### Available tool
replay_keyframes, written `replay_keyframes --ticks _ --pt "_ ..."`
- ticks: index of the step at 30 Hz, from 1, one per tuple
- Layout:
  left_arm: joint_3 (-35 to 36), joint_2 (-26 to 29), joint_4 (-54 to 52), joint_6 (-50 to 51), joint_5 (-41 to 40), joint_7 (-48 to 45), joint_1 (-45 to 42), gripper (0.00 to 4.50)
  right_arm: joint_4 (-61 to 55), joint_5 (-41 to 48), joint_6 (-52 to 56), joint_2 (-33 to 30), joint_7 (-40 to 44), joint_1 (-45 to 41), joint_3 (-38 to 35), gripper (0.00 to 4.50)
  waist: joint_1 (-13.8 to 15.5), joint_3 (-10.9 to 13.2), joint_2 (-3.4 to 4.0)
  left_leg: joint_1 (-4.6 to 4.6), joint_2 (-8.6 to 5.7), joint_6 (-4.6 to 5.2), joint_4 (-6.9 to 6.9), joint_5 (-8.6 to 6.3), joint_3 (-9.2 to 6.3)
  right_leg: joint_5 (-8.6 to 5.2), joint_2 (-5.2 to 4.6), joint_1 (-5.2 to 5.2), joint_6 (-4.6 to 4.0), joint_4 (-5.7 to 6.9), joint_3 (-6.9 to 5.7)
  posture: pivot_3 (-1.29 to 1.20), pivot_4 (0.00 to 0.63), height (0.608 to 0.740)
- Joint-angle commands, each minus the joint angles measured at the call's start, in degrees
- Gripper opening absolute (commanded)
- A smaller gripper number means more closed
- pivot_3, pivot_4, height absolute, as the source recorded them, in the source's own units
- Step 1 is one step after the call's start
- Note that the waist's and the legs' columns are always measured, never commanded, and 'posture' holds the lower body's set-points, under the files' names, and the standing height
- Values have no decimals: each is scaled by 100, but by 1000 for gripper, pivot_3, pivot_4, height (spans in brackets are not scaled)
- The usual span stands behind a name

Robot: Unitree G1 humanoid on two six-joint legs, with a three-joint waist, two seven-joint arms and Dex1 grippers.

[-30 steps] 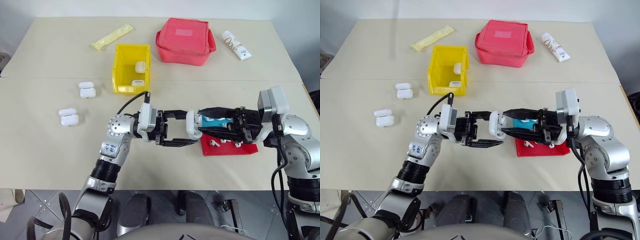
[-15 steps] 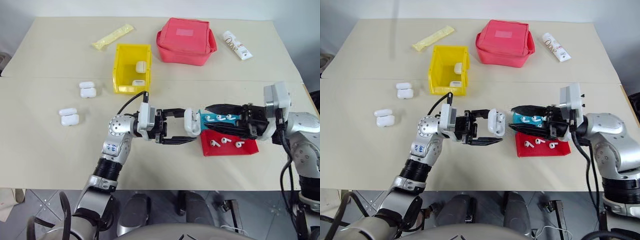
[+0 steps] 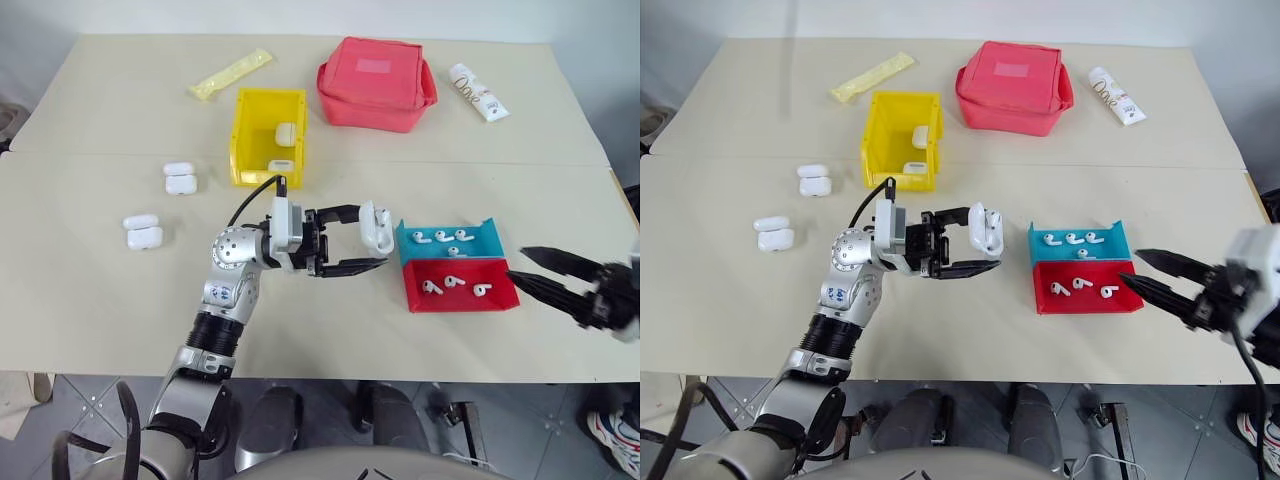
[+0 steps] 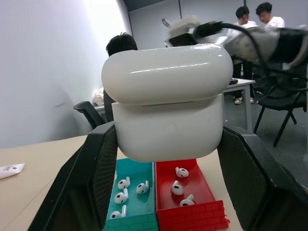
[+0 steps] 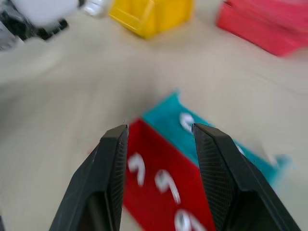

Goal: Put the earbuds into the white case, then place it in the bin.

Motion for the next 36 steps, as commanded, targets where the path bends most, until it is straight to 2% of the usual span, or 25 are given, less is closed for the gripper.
replay_keyframes --ticks 1,3,7,10,15,16,22,29,33,36 --pt "131 17 33 -101 -3 96 -59 2762 -571 209 36 412 -60 869 -1019 2184 26 0 0 0 0 2 0 -1 1 0 0 -2 0 1 2 0 150 740" --pt "167 19 124 -139 9 124 -86 2762 -785 309 76 617 -164 1304 -1345 2184 47 0 1 -1 1 2 -1 -4 -2 0 1 -3 -1 -3 1 0 150 740" --pt "223 24 264 -194 41 144 -181 2762 -979 310 227 662 -337 1766 -1456 2184 10 -1 2 -3 0 21 -1 -21 27 1 0 1 2 -6 34 0 150 740" --pt "253 42 315 -227 52 149 -210 2762 -1032 342 338 617 -447 1922 -1481 2712 14 -2 4 3 6 21 -2 -26 27 1 3 -7 2 -35 35 0 150 740" --pt "285 100 285 -254 67 182 -184 2762 -958 327 466 401 -582 1805 -1419 4293 18 -3 5 2 3 22 -2 -24 28 4 4 -10 6 -34 35 0 150 740" --pt "285 109 280 -258 67 191 -180 2762 -950 332 474 373 -589 1787 -1415 4461 18 -3 5 2 2 23 -2 -25 29 5 3 -8 6 -40 35 0 150 740" --pt "320 233 81 -253 75 342 -14 2762 -851 298 542 -7 -551 1433 -1288 4461 35 -4 6 2 3 25 -2 -24 28 7 3 -8 6 -46 36 0 150 740" --pt "324 350 -236 -212 72 566 224 2762 -371 -137 750 -1103 -741 192 -222 4461 -10 -4 7 0 1 28 -1 -22 31 13 1 -10 6 -48 37 0 150 740" --pt "297 383 -398 -187 80 694 343 2762 112 -424 928 -2039 -602 -941 1106 4461 -25 -6 11 0 3 28 -2 -20 31 13 1 -11 4 -43 35 0 150 740" --pt "273 396 -538 -166 84 785 433 2762 552 -513 934 -2116 -538 -2114 2091 4461 -21 -5 9 -1 3 26 -1 -19 22 13 2 -11 3 -50 27 0 150 740"
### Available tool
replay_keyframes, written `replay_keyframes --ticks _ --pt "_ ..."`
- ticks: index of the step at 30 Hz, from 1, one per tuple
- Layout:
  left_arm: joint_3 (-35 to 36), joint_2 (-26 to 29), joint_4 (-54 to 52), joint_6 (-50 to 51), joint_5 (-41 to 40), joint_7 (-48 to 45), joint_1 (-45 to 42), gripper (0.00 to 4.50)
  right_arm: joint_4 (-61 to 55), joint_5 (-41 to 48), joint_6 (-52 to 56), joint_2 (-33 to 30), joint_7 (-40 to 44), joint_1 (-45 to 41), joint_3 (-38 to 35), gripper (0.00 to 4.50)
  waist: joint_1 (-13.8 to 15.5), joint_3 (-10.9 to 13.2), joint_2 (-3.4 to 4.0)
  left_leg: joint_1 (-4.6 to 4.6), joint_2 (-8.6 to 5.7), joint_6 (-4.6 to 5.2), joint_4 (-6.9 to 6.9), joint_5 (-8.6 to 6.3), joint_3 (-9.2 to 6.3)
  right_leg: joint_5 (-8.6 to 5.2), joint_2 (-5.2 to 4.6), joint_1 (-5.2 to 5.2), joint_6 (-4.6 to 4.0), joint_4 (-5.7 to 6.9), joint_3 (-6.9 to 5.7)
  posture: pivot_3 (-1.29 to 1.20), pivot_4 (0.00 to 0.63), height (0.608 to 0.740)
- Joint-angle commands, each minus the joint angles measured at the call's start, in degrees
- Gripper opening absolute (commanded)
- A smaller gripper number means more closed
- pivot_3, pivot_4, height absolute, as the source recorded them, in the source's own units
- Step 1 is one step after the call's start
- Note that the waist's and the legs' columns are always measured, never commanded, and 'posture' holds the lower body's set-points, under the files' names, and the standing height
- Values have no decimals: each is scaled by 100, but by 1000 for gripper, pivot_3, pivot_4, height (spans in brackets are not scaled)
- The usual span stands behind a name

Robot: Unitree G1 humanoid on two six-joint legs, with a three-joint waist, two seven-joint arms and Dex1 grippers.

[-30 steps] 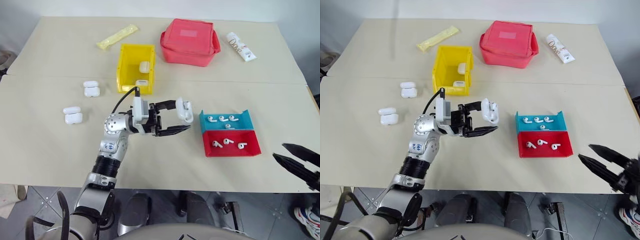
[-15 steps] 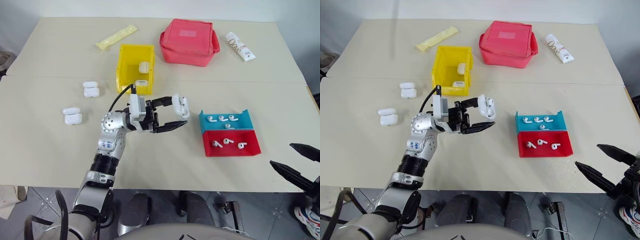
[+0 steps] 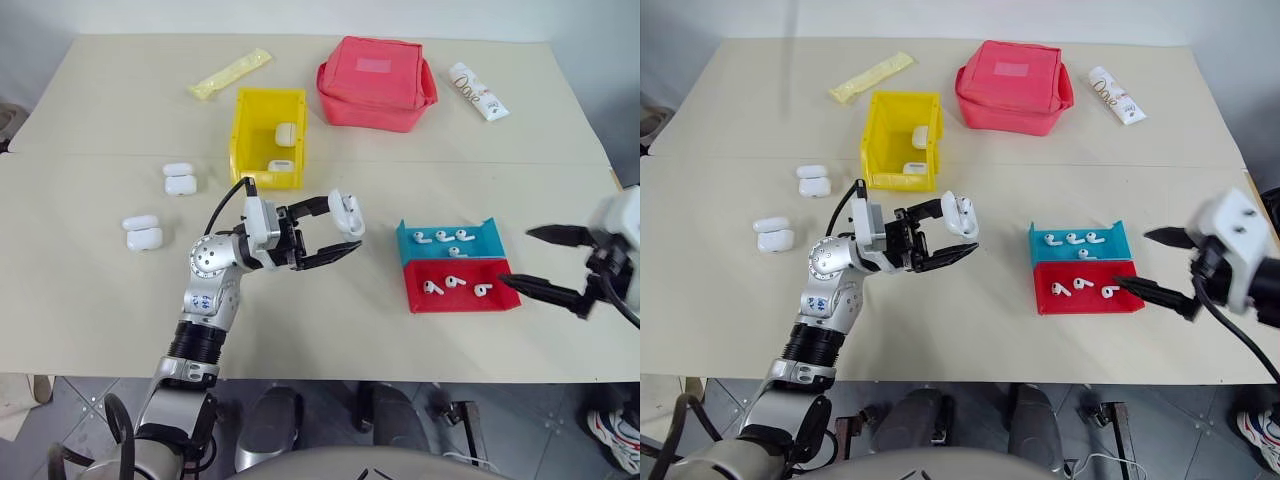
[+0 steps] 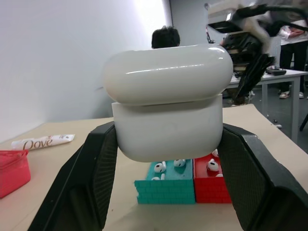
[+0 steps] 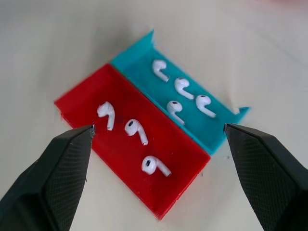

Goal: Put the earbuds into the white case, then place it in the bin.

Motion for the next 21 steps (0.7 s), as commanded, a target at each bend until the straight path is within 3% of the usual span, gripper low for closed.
replay_keyframes --ticks 1,2,5,11,21 --pt "-1 -2 -361 3 35 139 87 2762 471 -260 -59 -33 109 -1075 1001 4461 0 -1 1 -3 -2 -1 0 0 -3 0 -1 -1 0 -1 0 0 150 740" --pt "-11 2 -402 2 38 162 120 2762 655 -395 -19 9 116 -1465 1343 4461 -30 0 1 -1 -1 -2 0 1 -2 0 0 0 0 0 -1 0 150 740" --pt "-27 12 -510 7 50 241 204 2762 1199 -860 0 95 317 -2407 2250 3905 -79 0 1 -4 -6 -3 1 6 -3 5 -2 1 6 11 -2 0 150 740" --pt "-54 23 -759 31 84 420 409 2762 2084 -1896 -252 525 904 -3933 3765 1921 -154 -1 7 -5 -7 -7 1 9 0 8 -3 2 11 6 -5 0 150 740" --pt "-86 43 -974 78 114 587 550 2762 2932 -2805 -530 1331 1296 -4999 4518 1921 -229 -2 8 -6 -8 -16 1 13 -7 9 -2 2 13 10 -15 0 150 740"
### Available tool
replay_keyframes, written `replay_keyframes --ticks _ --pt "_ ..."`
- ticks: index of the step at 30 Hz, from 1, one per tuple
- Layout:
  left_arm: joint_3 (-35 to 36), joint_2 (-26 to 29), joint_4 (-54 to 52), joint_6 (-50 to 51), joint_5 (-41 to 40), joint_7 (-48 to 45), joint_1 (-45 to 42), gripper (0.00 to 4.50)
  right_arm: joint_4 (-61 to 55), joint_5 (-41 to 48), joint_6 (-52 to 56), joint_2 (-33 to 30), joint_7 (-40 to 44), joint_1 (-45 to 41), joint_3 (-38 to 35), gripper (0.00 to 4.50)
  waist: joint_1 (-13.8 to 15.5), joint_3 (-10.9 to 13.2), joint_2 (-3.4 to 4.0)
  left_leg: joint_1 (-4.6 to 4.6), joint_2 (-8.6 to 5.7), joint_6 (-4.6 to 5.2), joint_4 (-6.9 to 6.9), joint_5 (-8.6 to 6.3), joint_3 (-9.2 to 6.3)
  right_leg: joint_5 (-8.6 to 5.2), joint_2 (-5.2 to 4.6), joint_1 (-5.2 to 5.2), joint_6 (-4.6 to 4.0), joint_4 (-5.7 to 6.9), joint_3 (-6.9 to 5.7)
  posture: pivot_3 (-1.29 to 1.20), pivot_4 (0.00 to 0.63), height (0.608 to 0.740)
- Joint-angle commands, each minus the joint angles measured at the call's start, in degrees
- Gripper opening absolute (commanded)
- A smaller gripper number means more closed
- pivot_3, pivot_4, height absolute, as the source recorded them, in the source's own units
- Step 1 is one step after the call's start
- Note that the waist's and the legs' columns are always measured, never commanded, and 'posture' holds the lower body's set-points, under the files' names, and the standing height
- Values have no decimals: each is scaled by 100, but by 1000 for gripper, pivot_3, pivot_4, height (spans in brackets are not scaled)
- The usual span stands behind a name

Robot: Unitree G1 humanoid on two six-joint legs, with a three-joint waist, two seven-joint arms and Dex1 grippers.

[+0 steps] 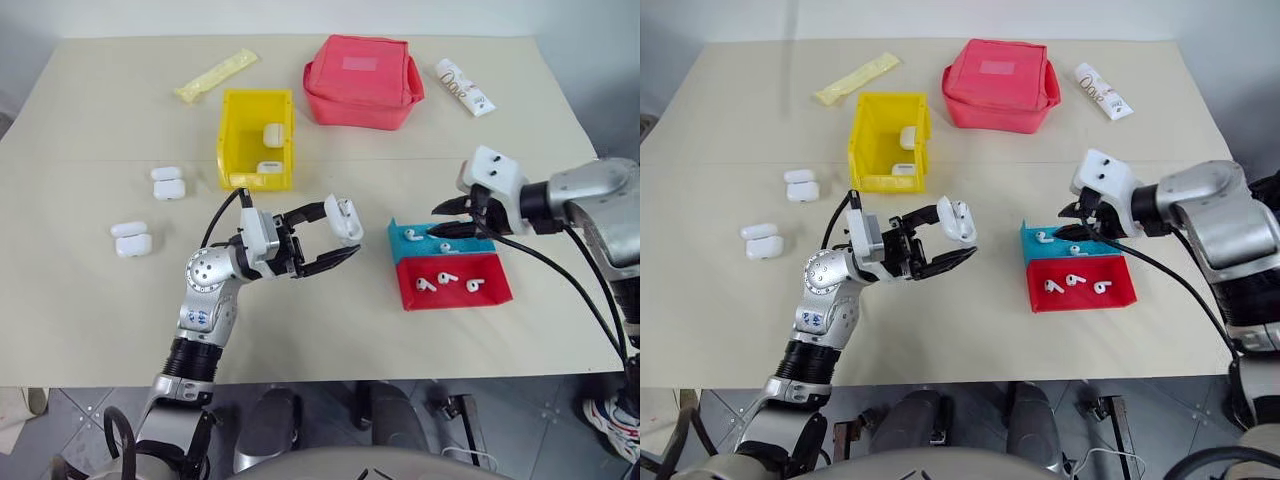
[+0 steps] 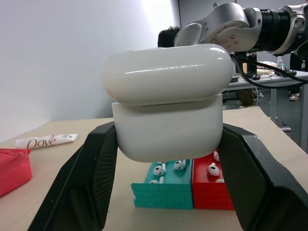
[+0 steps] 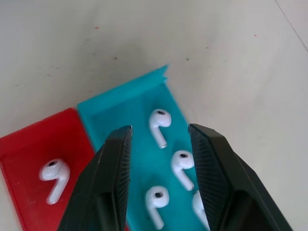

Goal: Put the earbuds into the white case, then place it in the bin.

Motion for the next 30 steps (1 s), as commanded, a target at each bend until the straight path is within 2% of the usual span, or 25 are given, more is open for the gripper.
replay_keyframes --ticks 1,10,30 --pt "-1 12 -304 -28 3 70 27 2762 250 -363 -4 133 73 -291 107 1921 -6 0 0 0 1 -1 0 0 -1 0 1 0 0 0 -2 0 150 740" --pt "-19 47 -343 -12 -6 89 40 2762 676 -947 289 321 306 -555 441 1921 -20 -1 2 0 1 -4 0 1 1 0 1 -1 0 1 -1 0 150 740" --pt "-59 7 -444 33 3 138 99 2762 1558 -1716 40 823 603 -934 650 1921 -26 -2 4 0 -1 -7 0 2 2 0 3 -3 0 4 -2 0 150 740"
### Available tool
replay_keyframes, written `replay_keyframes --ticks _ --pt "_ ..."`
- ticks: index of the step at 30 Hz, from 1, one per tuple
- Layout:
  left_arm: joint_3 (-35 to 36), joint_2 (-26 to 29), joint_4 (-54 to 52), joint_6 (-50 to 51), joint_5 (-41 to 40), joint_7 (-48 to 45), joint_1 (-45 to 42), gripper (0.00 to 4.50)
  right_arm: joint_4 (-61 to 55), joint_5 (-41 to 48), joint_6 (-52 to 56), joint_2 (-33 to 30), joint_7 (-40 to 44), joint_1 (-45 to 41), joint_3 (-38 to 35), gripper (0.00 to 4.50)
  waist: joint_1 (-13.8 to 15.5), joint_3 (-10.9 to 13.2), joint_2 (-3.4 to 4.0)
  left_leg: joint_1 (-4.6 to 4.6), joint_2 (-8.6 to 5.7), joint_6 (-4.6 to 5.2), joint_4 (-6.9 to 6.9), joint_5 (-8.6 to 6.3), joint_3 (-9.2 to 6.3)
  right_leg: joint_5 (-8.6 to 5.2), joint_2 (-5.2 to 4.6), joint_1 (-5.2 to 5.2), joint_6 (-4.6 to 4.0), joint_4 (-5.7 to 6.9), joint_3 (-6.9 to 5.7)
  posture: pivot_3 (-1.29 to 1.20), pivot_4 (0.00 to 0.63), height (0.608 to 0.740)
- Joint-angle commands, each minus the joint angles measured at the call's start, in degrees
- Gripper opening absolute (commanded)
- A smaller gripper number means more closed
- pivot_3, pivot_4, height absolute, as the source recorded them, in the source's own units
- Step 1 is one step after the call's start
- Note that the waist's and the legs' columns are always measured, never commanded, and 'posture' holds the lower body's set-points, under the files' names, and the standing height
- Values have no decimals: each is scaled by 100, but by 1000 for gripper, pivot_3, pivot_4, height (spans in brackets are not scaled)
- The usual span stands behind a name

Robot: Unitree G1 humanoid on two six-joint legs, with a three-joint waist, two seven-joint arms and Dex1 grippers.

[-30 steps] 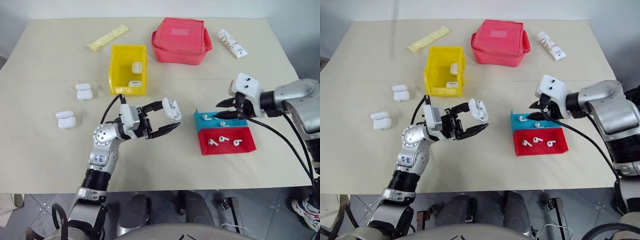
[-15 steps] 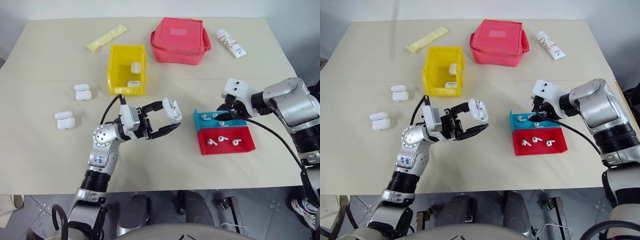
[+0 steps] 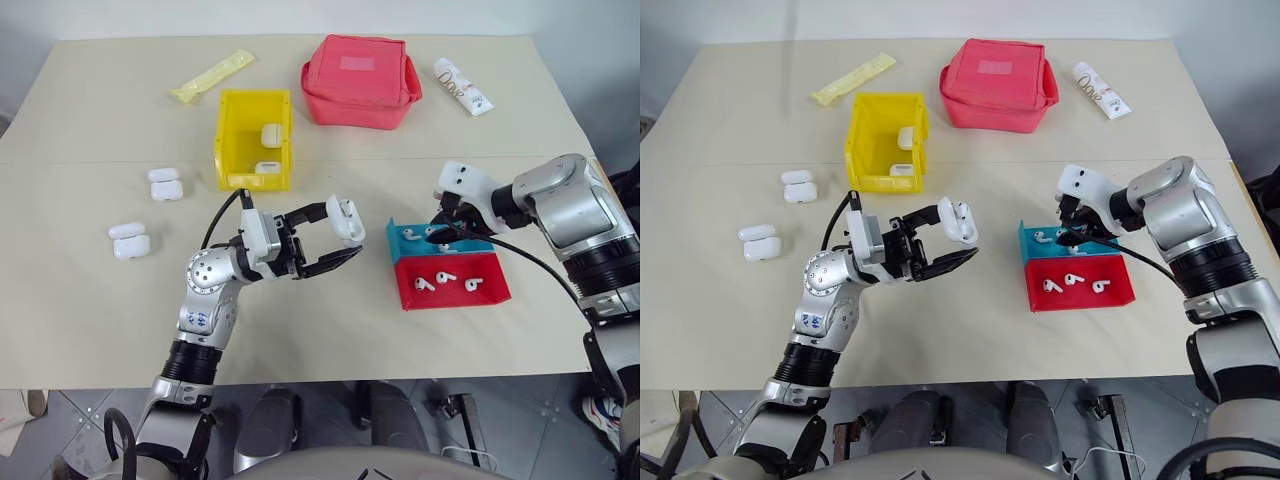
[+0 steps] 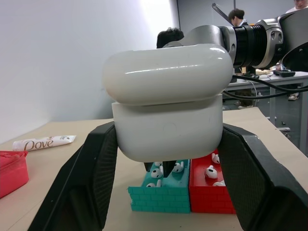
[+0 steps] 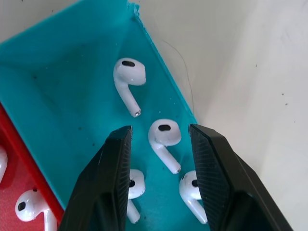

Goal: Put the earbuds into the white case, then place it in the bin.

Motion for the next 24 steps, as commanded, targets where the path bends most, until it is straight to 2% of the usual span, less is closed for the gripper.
replay_keyframes --ticks 1,24 --pt "-18 -14 -253 -30 1 70 40 2762 69 -129 -79 33 87 -195 -19 1921 -1 0 0 0 -1 0 0 0 0 0 -1 0 0 0 0 0 150 740" --pt "-38 -8 -427 -16 61 261 187 2762 605 -673 -541 219 432 -335 150 1921 -5 -1 2 2 0 -2 0 1 1 0 1 0 -1 4 0 0 150 740"
